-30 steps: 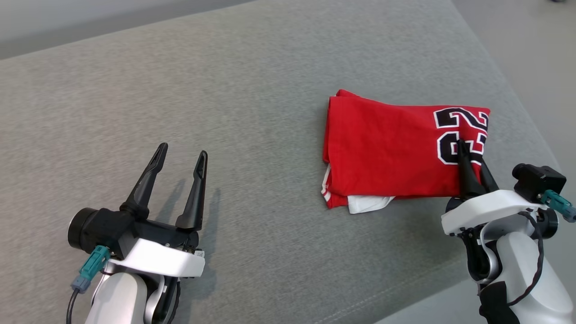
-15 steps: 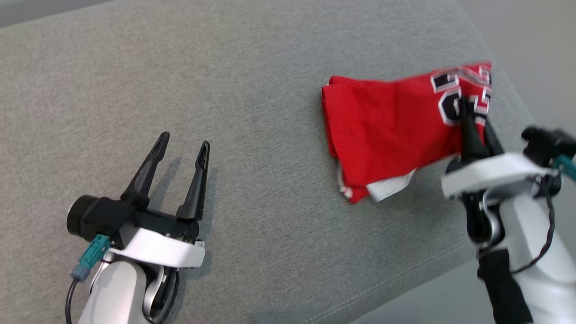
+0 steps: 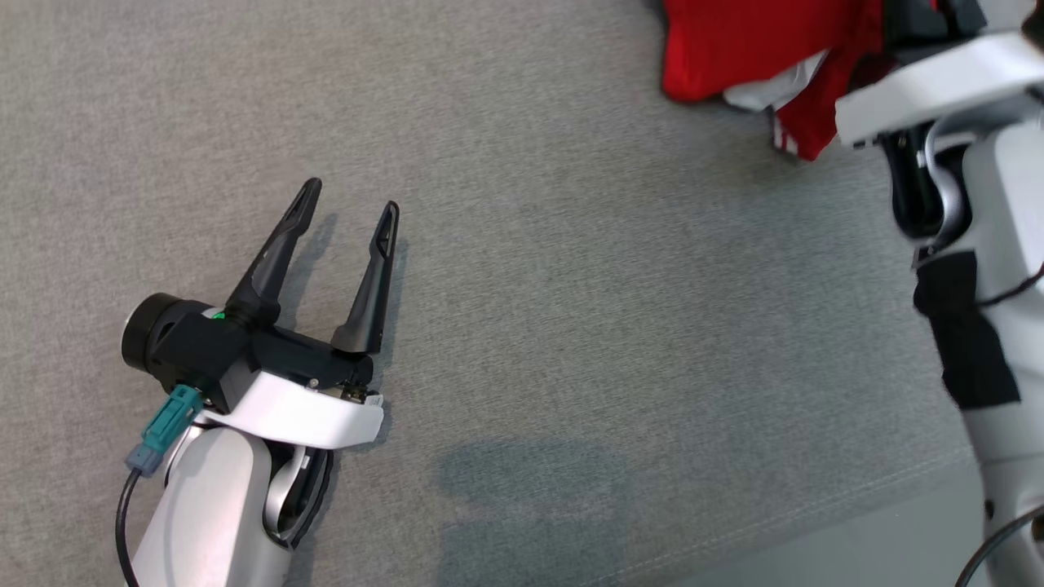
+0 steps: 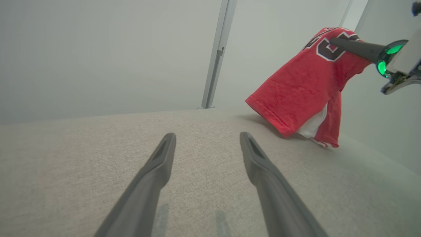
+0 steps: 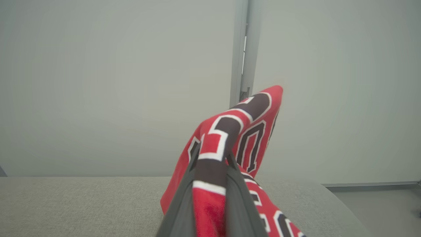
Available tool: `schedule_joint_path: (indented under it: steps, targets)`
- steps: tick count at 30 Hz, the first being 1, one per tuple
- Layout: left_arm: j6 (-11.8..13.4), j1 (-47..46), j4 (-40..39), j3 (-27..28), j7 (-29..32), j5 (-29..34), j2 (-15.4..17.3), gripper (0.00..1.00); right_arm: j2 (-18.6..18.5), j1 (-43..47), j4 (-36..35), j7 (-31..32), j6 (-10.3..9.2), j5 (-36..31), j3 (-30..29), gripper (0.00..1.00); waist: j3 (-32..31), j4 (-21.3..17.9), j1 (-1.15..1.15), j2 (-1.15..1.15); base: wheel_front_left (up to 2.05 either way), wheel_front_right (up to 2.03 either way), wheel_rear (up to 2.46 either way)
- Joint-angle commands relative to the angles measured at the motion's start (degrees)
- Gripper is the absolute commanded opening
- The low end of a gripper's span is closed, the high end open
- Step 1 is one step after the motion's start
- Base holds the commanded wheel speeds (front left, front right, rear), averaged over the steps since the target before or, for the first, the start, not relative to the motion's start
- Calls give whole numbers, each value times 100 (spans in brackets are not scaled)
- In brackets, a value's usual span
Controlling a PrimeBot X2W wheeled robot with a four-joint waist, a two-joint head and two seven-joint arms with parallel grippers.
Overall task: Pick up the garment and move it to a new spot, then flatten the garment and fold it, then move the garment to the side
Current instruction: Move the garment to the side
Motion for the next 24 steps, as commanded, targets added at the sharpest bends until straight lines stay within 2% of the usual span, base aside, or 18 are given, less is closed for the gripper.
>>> schedule_joint_path:
  steps: [1, 8, 17, 20, 24]
  targets:
    - [-41, -149, -178, 136, -32, 0, 73, 100, -49, -146, -48, -61, 0, 56, 112, 0, 90, 89, 0, 0, 0, 0, 0]
    - [-42, -100, -284, 149, -32, 65, 99, 100, -658, -1011, 572, 61, 0, 410, 841, 0, 256, 149, 0, 0, 0, 0, 0]
    - [-42, -66, -356, 96, -32, 120, 178, 100, -1681, -1347, 1252, 243, 0, 866, 1292, 0, 462, 91, 0, 0, 0, 0, 0]
    - [-42, -114, -370, 49, -32, 105, 222, 100, -1871, -1403, 1648, 173, 0, 734, 1441, 0, 548, 67, 0, 0, 0, 0, 0]
    - [-42, -170, -419, 20, -32, 23, 220, 100, -1919, -1558, 2308, 10, 0, 316, 1393, 0, 685, 39, 0, 0, 0, 0, 0]
